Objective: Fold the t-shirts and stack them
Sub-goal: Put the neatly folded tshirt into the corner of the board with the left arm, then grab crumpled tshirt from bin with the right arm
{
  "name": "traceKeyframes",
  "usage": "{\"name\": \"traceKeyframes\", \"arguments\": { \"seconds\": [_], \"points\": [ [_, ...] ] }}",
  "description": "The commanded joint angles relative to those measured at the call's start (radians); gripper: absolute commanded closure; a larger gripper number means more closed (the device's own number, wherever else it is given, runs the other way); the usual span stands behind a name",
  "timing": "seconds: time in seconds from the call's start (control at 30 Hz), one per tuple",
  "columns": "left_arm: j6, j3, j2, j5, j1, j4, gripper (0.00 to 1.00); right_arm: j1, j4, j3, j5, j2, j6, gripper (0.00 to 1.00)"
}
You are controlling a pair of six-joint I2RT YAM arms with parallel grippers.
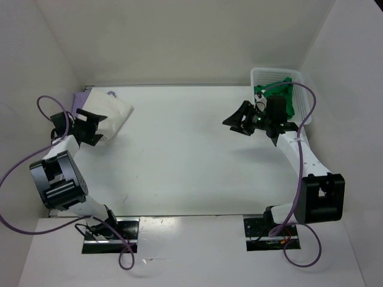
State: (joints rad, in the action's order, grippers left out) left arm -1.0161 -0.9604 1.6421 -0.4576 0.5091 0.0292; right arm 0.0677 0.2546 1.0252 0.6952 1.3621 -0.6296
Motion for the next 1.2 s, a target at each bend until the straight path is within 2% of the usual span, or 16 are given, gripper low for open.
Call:
{"name": "traceKeyframes", "arguments": {
  "seconds": [0.0,0.03,0.07,0.1,0.17,0.23,0.3,0.4,0.43,0.53,0.57,0.67,0.7,0.83,0.9,1.17],
  "points": [
    [0.080,-0.006,-0.139,-0.015,-0.040,-0.030,0.00,0.004,-0.017,-0.002,-0.058,0.000,0.008,0.35],
    [0.099,-0.027,-0.166,0.002,-0.040,-0.094,0.00,0.004,-0.008,0.007,-0.080,0.000,0.008,0.42],
    [0.143,-0.038,-0.180,0.020,-0.050,-0.132,0.00,0.013,-0.008,0.024,-0.130,0.011,0.008,0.57],
    [0.160,-0.049,-0.218,0.069,-0.050,-0.197,0.00,0.014,0.009,0.036,-0.152,0.011,-0.001,0.63],
    [0.183,-0.082,-0.266,0.150,-0.050,-0.264,0.00,0.014,0.018,0.067,-0.161,0.020,-0.001,0.71],
    [0.192,-0.110,-0.321,0.282,-0.050,-0.366,0.00,0.014,0.031,0.099,-0.174,0.032,-0.001,0.71],
    [0.179,-0.107,-0.330,0.268,-0.064,-0.347,0.00,0.014,0.057,0.128,-0.207,0.043,0.010,0.72],
    [0.169,-0.086,-0.297,0.143,-0.146,-0.244,0.00,0.014,0.068,0.200,-0.368,0.054,0.010,0.95],
    [0.184,-0.101,-0.283,0.143,-0.196,-0.233,0.04,0.000,0.068,0.235,-0.425,0.054,-0.001,1.00],
    [0.246,-0.170,-0.234,0.143,-0.407,-0.212,0.32,-0.052,0.077,0.332,-0.615,0.184,-0.001,1.00],
    [0.258,-0.185,-0.211,0.143,-0.459,-0.212,0.56,-0.069,0.090,0.361,-0.655,0.222,-0.001,1.00],
    [0.319,-0.212,-0.165,0.103,-0.638,-0.212,0.61,-0.138,0.100,0.459,-0.729,0.361,0.008,0.80],
    [0.330,-0.212,-0.156,0.088,-0.702,-0.212,0.61,-0.152,0.100,0.501,-0.770,0.394,0.008,0.62],
    [0.330,-0.141,-0.136,0.030,-0.819,-0.180,0.56,-0.190,0.150,0.659,-0.833,0.581,0.047,0.40],
    [0.330,-0.098,-0.126,-0.001,-0.859,-0.169,0.54,-0.190,0.190,0.771,-0.881,0.696,0.070,0.35],
    [0.321,-0.061,-0.107,-0.019,-0.909,-0.160,0.46,-0.210,0.355,1.100,-0.961,1.006,0.129,0.35]
  ]
}}
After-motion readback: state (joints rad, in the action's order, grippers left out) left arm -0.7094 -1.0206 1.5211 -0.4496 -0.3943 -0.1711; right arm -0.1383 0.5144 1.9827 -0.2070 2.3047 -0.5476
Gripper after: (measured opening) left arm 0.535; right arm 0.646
